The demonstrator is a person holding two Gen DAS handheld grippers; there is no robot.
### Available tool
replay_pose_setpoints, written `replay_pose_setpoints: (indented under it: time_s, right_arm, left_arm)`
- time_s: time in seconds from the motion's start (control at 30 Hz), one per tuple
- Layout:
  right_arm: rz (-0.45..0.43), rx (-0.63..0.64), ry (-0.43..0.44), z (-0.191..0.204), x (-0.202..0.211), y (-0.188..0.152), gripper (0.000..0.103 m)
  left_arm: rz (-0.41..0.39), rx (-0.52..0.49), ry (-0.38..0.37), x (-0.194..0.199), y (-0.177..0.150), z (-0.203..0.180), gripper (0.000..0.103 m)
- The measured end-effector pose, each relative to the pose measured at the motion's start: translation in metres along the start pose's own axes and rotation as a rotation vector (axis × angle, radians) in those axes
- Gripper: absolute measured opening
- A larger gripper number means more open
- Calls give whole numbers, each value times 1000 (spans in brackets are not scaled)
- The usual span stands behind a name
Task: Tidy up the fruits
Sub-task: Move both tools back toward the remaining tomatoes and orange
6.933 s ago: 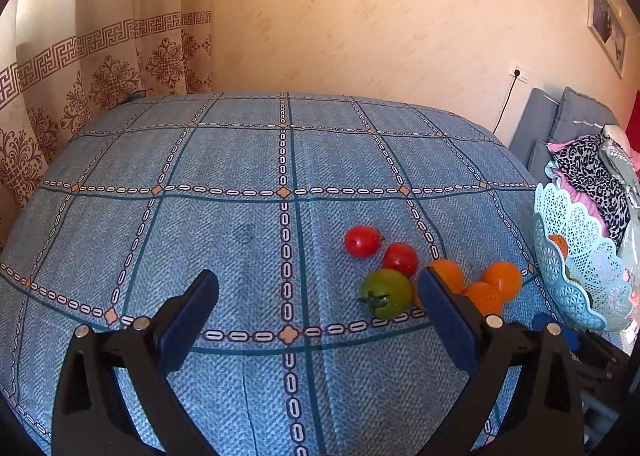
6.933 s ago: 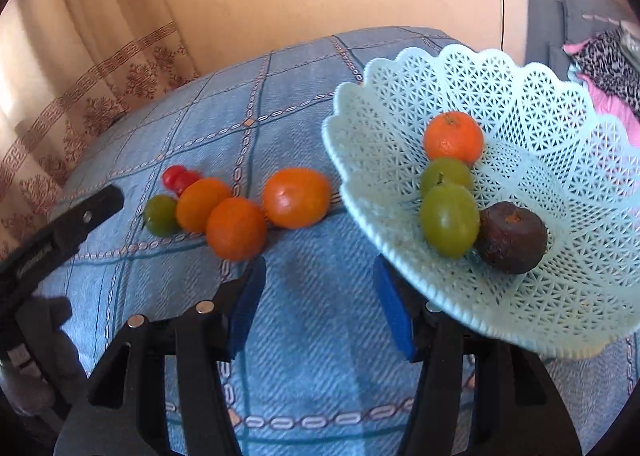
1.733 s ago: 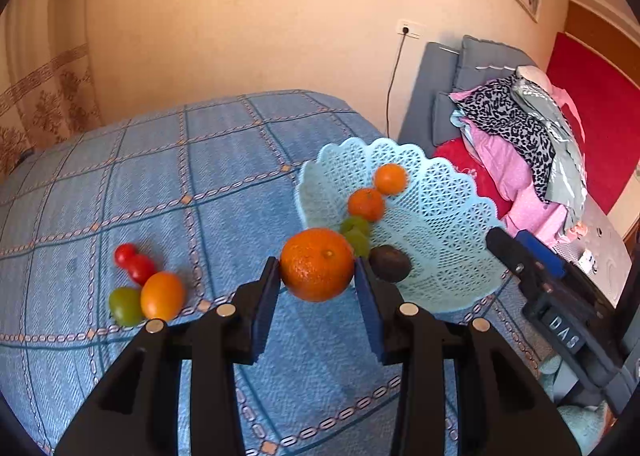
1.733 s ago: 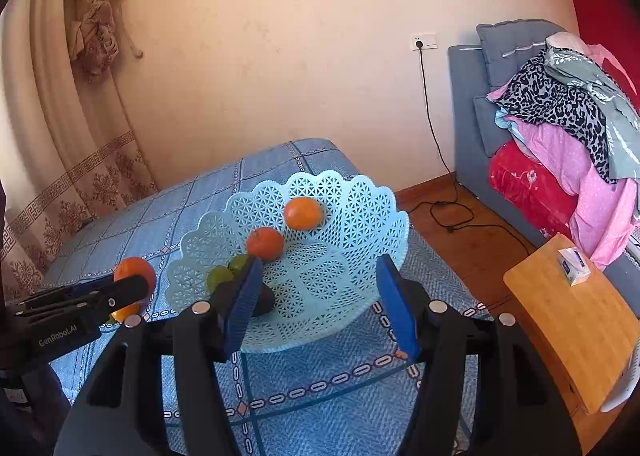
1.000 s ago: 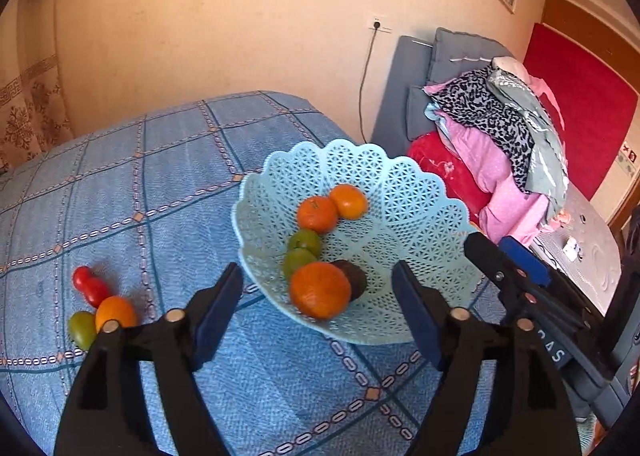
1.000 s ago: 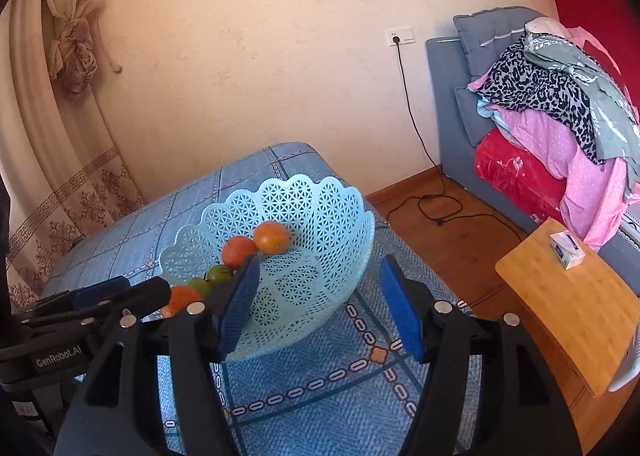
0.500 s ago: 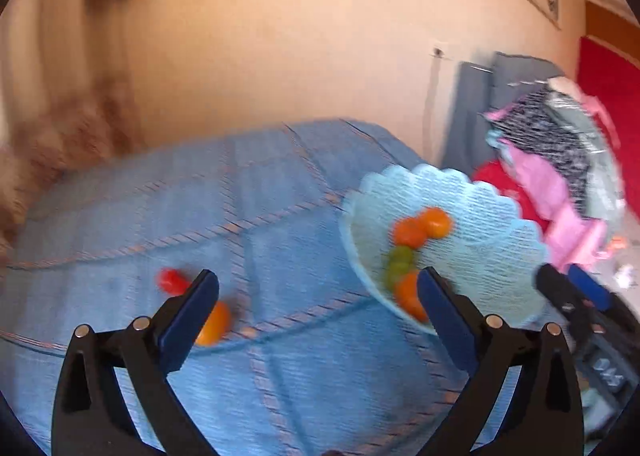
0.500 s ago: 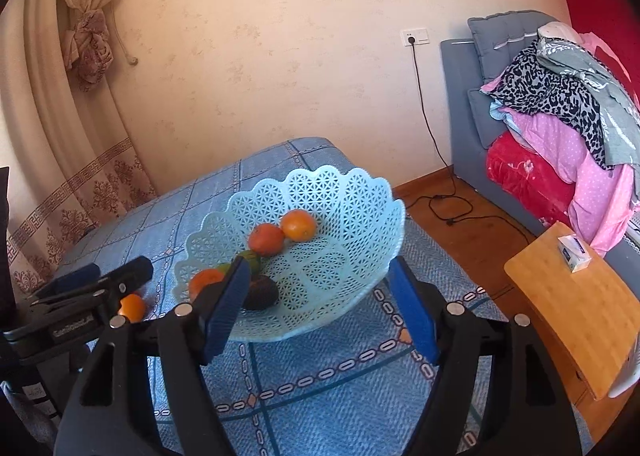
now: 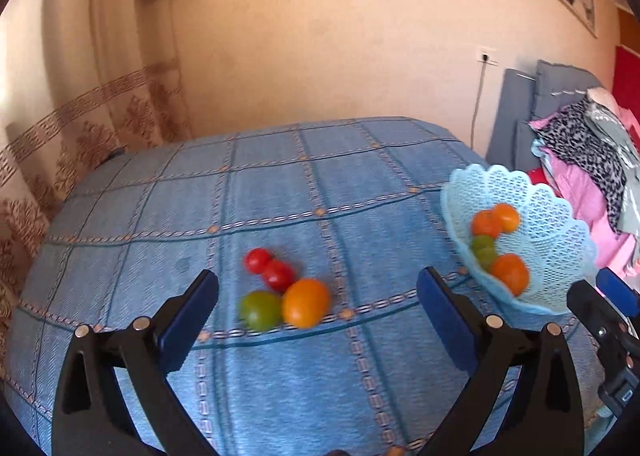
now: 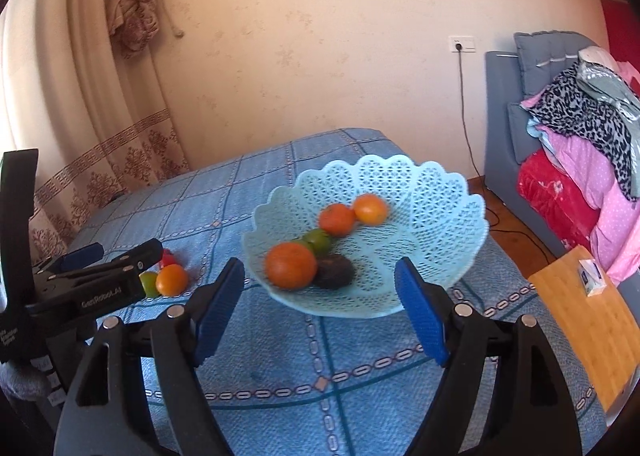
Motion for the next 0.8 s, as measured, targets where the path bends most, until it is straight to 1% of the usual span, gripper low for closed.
replay_pose_setpoints:
  time_s: [0.07, 0.23, 0.33, 0.43, 0.53, 0.57, 0.6, 0.73, 0.8]
  right_arm:
    - [8, 14, 17, 10, -2, -1, 79]
    - [26, 61, 54, 33, -4, -7, 79]
    - [42, 89, 78, 46, -7, -11, 79]
    - [72, 114, 108, 60, -13, -16, 79]
    - [124, 125, 155, 72, -23, -21, 79]
    - [133, 131, 164, 76, -25, -22, 79]
    - [142, 140, 177, 81, -27, -23, 79]
    - [193, 179, 233, 101, -43, -29, 79]
    - [222, 194, 244, 108, -53, -33, 79]
  left_arm:
    - [8, 14, 12, 0, -3, 13, 98]
    - [43, 85, 8, -6, -13, 49, 98]
    - [63, 104, 32, -11, -20, 66, 98]
    - [67, 121, 54, -13, -26, 81, 98]
    - [51, 146, 31, -11, -31, 92, 98]
    - [46, 148, 16, -11, -33, 95, 98]
    - [43, 143, 19, -11, -34, 97, 98]
    - [38, 116, 65, -12, -39, 105, 98]
    - [40, 116, 74, -14, -40, 108, 98]
Point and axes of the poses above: each gripper's, at about its wrist camera, not at the fingertips, and x roughly against the way its jaws point, z to its left, y to its top, the point moved 5 cm from there along -x, roughly the way its jaws point, and after that the axes turned 8 degrees about -z, right-handed, at the moved point
